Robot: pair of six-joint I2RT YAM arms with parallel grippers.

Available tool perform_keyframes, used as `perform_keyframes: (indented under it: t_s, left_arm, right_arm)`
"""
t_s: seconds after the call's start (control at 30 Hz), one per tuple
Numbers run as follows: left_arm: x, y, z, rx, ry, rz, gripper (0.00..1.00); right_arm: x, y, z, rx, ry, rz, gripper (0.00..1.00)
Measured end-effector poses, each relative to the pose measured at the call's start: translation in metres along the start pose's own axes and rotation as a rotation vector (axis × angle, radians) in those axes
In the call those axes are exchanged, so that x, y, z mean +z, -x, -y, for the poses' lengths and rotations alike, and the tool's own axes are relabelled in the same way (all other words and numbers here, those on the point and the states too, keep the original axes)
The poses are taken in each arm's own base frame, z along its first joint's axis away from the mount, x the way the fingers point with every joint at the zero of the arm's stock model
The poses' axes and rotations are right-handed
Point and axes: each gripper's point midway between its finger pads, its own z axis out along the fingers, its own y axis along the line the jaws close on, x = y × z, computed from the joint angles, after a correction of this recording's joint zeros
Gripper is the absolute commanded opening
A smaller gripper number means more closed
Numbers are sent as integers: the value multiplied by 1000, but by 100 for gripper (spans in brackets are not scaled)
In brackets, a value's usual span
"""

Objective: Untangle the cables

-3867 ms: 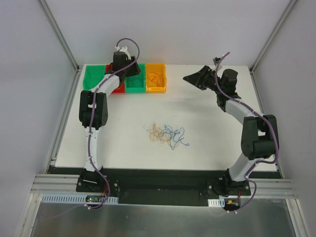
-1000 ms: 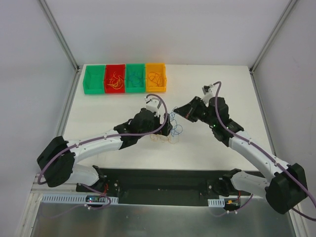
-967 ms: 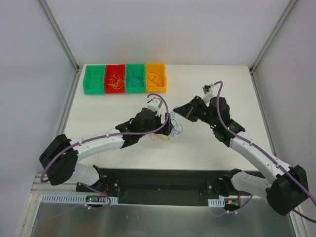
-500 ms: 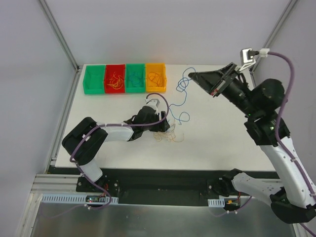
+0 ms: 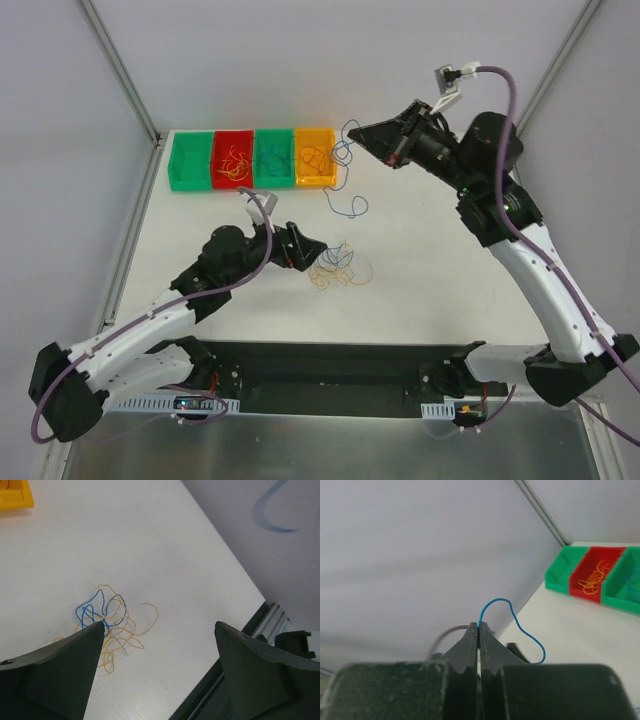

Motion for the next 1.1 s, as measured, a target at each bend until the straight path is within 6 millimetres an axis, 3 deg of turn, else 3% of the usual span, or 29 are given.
perform_keyframes:
  t_s: [0.1, 0.23, 0.5, 0.73, 0.93, 1.1]
  left_arm:
    - [-31, 25, 20, 26, -52, 70, 93]
    - [-66, 29, 20, 48, -54, 126, 98]
    - [-108, 4, -46, 79, 264, 101, 99]
    - [-145, 14, -83, 105, 473, 192, 99]
    - [-169, 27, -89, 111, 525, 276, 99]
    - [-178, 38, -88, 136, 536, 311, 99]
  right_arm:
    - [25, -22, 41, -9, -69, -51, 1]
    - [65, -37, 89, -25, -125, -68, 1]
    - [175, -52, 177, -35, -162, -46, 0]
    - [257, -61, 243, -59, -146, 37, 0]
    - [289, -75, 298, -94, -176, 144, 0]
    - [303, -104, 346, -143, -254, 194, 1]
